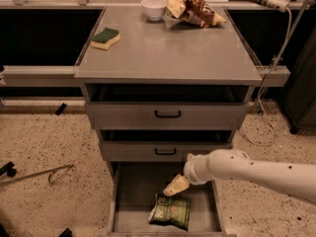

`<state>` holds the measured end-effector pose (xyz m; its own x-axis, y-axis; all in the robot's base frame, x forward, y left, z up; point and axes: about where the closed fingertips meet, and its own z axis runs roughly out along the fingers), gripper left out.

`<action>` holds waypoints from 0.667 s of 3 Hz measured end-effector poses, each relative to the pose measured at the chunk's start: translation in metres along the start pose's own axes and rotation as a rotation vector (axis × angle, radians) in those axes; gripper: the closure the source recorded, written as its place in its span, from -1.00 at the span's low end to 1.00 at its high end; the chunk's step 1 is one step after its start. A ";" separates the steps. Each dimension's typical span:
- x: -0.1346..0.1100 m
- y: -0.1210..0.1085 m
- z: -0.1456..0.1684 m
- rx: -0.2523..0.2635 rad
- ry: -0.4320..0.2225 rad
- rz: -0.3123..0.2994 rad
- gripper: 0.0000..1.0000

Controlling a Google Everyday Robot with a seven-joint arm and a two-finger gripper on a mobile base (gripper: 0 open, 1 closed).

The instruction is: Pick green jalapeno chip bag from bottom drawer and place on counter

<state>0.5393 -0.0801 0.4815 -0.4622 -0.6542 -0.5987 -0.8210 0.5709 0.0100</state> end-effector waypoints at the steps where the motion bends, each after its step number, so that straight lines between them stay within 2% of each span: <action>1: 0.044 -0.035 0.024 -0.044 -0.028 0.026 -1.00; 2: 0.111 -0.082 0.077 -0.066 -0.095 0.052 -1.00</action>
Offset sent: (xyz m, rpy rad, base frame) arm 0.0548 -0.1292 -0.1977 0.2143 0.0384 -0.0282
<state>0.5809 -0.1614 0.3528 -0.4734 -0.5724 -0.6695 -0.8183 0.5671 0.0938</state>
